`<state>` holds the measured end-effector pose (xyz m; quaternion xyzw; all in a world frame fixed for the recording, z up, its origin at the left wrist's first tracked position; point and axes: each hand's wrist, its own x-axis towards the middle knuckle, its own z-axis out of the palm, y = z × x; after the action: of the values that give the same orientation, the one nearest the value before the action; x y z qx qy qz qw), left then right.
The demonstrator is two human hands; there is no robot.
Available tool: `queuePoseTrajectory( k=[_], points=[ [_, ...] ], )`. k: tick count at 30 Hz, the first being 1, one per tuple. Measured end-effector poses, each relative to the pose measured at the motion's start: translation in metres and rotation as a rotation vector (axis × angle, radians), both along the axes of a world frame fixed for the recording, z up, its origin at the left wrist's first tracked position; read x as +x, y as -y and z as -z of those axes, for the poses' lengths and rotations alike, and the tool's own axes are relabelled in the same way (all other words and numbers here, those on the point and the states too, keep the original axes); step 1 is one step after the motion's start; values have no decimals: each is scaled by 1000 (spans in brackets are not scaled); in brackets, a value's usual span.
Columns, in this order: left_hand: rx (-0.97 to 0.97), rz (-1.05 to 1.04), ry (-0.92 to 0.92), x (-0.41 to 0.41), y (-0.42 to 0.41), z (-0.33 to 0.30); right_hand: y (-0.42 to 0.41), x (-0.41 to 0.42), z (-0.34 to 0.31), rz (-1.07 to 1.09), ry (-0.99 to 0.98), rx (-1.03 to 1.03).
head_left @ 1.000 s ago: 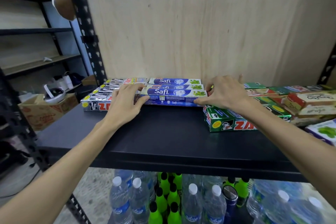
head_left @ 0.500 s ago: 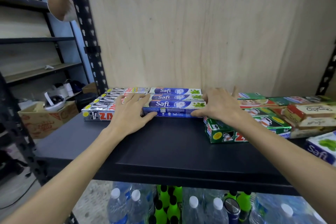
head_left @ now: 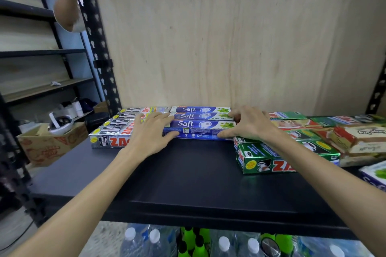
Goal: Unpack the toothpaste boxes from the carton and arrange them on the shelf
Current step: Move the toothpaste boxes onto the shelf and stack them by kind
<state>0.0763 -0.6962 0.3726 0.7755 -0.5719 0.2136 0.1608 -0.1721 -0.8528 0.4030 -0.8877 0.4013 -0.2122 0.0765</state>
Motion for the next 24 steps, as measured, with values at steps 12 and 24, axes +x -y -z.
queuePoseTrajectory(
  k=[12,24],
  points=[
    [-150,-13,72,2,-1,6,-2,-1,-1,42,71,61],
    [-174,-15,52,-1,-7,10,-2,-5,2,51,67,68]
  ],
)
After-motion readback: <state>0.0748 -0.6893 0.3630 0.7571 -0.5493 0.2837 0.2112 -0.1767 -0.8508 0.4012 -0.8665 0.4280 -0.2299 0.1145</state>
